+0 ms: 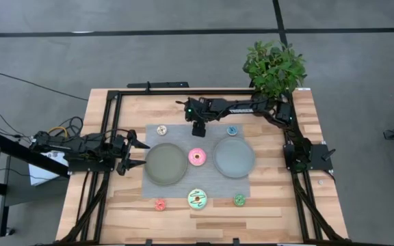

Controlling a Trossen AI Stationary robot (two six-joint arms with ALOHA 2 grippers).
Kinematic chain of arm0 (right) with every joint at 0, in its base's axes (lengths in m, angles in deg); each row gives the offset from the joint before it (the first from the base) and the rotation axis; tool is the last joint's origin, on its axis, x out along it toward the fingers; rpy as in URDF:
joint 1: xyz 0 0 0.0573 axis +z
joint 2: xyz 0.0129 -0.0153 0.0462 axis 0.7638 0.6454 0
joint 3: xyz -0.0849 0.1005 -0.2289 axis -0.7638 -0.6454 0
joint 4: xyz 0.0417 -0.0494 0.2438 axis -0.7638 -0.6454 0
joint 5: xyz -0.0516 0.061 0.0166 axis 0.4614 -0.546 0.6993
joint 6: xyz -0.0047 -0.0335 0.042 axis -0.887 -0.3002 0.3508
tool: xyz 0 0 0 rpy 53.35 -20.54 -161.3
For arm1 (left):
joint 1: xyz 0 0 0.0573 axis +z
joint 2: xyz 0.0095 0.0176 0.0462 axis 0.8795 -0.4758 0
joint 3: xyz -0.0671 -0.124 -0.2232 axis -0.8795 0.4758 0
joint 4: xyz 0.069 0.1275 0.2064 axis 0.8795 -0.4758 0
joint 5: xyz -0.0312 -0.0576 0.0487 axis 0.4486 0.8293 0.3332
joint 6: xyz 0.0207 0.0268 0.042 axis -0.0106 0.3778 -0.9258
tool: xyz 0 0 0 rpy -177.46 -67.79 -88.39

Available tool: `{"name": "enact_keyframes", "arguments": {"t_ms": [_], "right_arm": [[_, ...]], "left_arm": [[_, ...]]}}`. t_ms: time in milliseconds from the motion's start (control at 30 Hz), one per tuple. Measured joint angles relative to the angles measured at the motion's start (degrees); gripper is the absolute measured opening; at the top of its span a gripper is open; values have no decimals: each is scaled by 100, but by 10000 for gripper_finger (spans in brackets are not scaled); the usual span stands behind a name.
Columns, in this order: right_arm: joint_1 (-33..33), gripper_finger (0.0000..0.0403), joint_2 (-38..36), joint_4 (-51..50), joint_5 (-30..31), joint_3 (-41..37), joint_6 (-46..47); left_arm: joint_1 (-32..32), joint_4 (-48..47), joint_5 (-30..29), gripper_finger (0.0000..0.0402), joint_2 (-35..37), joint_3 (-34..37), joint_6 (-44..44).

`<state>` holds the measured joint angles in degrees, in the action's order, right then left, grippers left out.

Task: Pick & Place donuts
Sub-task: Put the big purple donut into the blue plate

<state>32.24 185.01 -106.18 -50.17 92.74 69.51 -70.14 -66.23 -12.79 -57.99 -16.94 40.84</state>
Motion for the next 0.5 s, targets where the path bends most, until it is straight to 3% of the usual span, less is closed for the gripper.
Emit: {"name": "enact_keyframes", "arguments": {"t_ms": [200,500], "right_arm": [[-119,219,-9,-213,220,375,237],[-278,240,-4,-430,-64,481,448]], "left_arm": [[1,0,0,304,0,0,2],[2,-4,35,304,0,0,2]]}}
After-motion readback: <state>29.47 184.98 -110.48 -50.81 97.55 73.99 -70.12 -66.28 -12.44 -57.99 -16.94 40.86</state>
